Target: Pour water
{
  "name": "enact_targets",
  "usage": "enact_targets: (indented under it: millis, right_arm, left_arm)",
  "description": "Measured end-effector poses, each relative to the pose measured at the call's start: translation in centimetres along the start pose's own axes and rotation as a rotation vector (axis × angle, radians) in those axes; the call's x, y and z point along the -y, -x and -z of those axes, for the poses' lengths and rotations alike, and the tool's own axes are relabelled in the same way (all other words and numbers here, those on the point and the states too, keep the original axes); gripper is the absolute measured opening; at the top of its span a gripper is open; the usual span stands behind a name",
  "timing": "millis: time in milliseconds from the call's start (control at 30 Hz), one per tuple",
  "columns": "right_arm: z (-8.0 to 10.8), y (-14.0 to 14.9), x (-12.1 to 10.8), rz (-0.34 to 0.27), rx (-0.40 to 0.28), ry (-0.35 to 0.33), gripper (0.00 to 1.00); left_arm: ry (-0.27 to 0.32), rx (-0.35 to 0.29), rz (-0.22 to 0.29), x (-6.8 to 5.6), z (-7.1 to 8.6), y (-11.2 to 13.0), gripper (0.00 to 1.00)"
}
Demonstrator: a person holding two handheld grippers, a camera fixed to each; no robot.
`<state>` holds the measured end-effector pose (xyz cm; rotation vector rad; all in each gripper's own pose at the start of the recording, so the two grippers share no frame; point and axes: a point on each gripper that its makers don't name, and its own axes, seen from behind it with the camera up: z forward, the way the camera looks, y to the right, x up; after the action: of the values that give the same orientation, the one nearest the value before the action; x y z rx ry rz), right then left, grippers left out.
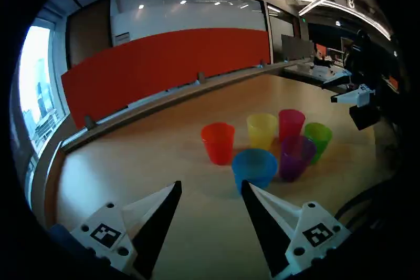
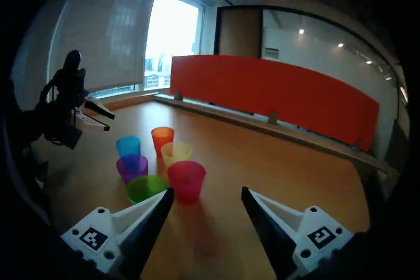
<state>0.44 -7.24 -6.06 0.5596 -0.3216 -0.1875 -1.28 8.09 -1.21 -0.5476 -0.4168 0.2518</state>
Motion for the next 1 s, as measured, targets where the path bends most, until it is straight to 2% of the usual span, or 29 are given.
enact_targets:
  millis: [367, 667, 867, 1000]
  right_arm:
    - [-0.9, -3.7, -1.9, -0.012, -0.157, 0.134, 0.99]
    - [-0.3, -6.8, -4.1, -0.06, -0.297, 0.25, 0.99]
    - [0.3, -7.4, -4.8, -0.081, -0.352, 0.296, 0.99]
    - [0.5, -7.3, -5.5, -0.069, -0.368, 0.355, 0.99]
  left_arm:
    - [-0.11, -0.184, 0.125, 2.5, 2.0, -2.9, 0.83]
    - [-0.203, -0.334, 0.22, 3.9, 4.4, -5.0, 0.83]
    - [-0.267, -0.431, 0.266, 5.0, 6.2, -6.7, 0.83]
    - [-0.302, -0.464, 0.274, 5.4, 6.8, -7.1, 0.83]
